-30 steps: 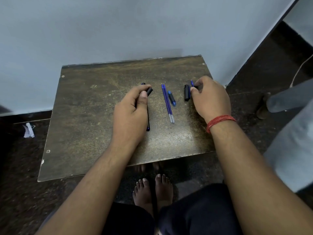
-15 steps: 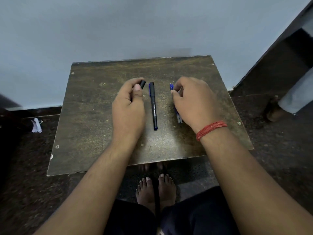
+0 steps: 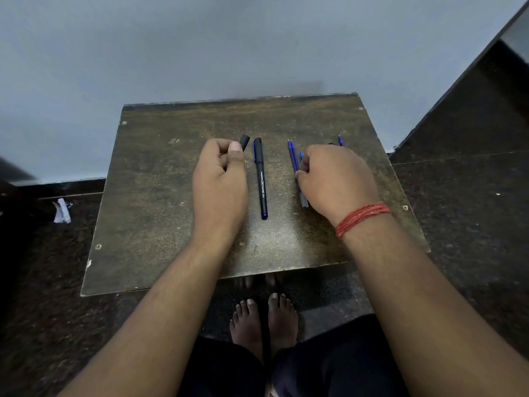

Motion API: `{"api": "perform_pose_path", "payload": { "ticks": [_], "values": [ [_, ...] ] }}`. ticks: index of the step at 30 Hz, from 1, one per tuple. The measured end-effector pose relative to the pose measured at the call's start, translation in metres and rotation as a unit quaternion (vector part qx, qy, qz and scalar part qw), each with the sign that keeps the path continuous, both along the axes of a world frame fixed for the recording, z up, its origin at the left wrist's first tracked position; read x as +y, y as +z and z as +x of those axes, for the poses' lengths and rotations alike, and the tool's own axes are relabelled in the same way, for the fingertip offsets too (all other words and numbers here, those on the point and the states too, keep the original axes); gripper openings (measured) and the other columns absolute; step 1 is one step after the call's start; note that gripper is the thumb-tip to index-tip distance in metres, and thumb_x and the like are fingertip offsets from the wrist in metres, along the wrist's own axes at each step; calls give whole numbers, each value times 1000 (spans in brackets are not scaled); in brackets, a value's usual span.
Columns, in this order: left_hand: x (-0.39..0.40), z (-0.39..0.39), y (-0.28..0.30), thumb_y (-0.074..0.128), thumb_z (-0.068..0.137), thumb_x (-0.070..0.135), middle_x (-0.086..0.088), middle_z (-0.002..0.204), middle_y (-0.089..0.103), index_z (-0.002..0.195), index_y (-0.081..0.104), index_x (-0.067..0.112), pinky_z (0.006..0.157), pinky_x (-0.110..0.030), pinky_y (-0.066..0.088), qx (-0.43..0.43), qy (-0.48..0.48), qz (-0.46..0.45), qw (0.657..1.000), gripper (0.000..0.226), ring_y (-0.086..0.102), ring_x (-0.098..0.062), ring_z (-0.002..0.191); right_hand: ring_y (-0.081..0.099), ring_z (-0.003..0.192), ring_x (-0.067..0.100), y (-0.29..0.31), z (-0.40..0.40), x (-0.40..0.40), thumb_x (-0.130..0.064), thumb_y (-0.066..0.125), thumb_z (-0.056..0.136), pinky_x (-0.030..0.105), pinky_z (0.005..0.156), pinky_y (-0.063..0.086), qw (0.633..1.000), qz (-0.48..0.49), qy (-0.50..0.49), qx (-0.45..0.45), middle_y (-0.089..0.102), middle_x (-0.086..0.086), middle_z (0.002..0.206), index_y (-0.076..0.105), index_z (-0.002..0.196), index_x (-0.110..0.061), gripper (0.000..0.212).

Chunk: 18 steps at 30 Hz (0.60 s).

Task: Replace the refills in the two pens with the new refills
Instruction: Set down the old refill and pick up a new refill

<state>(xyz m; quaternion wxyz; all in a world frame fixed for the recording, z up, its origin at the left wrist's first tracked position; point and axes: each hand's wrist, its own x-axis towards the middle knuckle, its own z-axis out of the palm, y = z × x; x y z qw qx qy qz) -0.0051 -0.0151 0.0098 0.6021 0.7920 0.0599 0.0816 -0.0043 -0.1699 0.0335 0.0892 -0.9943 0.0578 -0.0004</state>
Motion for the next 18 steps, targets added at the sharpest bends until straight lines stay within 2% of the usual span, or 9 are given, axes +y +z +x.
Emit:
{"api": "perform_pose_path", "payload": {
  "ticks": [5,13,18],
  "values": [
    [-1,0,0,44,103,34,0,76,55,89,54,24,61,-31,41,-1,0,0,1000,21,46,-12,66,62,91,29,-1,-1,4,-32,58,95,37,79,48,1000,3,6,4,67,4,87,65,94,-17,15],
    [-1,1,-2,43,103,36,-1,74,54,85,51,28,58,-32,38,-3,-4,1,1000,21,44,-13,63,64,92,30,-1,-3,12,-42,59,95,40,82,50,1000,-4,0,14,69,6,91,65,95,-18,25],
    [-1,1,-1,43,103,36,2,72,54,83,51,30,59,-33,38,-3,-1,-3,1000,22,44,-12,63,64,95,32,-2,-3,16,-38,56,96,37,76,43,1000,-2,-5,10,68,8,93,57,89,-18,21]
  ]
}}
